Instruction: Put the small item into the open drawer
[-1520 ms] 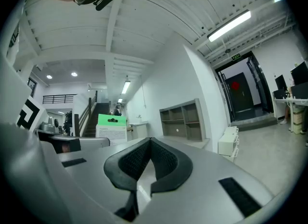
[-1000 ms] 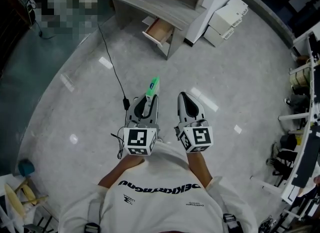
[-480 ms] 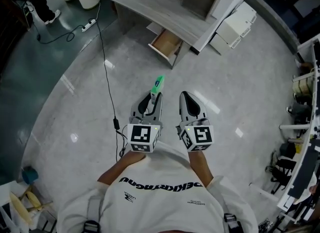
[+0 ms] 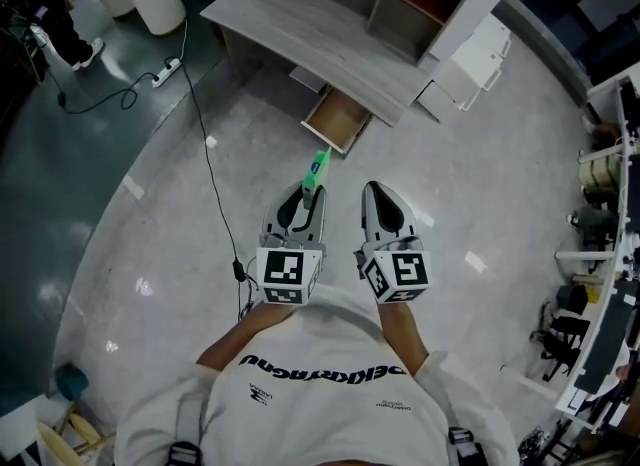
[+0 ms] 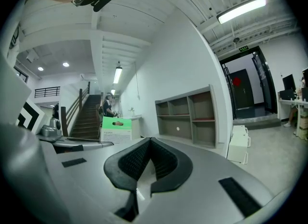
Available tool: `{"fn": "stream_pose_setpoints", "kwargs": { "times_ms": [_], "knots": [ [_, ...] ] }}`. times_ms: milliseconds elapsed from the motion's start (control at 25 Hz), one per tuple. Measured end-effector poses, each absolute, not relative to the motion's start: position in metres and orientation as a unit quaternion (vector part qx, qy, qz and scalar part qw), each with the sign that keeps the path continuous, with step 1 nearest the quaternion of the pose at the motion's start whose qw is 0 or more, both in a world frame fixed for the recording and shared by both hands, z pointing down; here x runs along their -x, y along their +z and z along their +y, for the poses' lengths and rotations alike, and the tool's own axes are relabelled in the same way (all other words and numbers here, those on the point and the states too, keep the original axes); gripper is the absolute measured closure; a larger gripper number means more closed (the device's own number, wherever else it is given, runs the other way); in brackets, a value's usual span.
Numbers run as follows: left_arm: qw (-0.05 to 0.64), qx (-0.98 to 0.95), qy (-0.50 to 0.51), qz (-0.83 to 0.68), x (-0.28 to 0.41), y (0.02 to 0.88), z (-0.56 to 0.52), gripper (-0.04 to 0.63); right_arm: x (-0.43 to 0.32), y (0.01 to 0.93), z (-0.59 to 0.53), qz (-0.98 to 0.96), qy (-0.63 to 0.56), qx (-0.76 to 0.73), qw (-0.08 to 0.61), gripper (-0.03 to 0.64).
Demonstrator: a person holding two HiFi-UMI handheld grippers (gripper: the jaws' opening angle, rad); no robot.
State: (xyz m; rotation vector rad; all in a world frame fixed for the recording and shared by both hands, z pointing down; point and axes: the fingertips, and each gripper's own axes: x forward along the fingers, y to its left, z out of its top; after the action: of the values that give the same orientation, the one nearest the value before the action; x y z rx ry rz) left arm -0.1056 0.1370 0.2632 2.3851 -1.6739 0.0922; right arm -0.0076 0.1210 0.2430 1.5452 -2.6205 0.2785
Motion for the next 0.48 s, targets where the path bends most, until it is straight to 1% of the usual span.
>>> {"fn": "stream_pose_setpoints", "kwargs": {
  "times_ms": [160,480],
  "knots": [
    [0.124,-0.816,0.035,-0.564,0.121,0.271,0.104,0.492,0.024,0.246,0.092,-0.853,0.092,-0.512,0.052,0.584],
    [0.149,-0.819,0.054,-0.551,0.12,0.303,0.059,0.492,0.021,0.275,0.048,-0.842,0.126,-0.521,0.059,0.584]
  ]
}}
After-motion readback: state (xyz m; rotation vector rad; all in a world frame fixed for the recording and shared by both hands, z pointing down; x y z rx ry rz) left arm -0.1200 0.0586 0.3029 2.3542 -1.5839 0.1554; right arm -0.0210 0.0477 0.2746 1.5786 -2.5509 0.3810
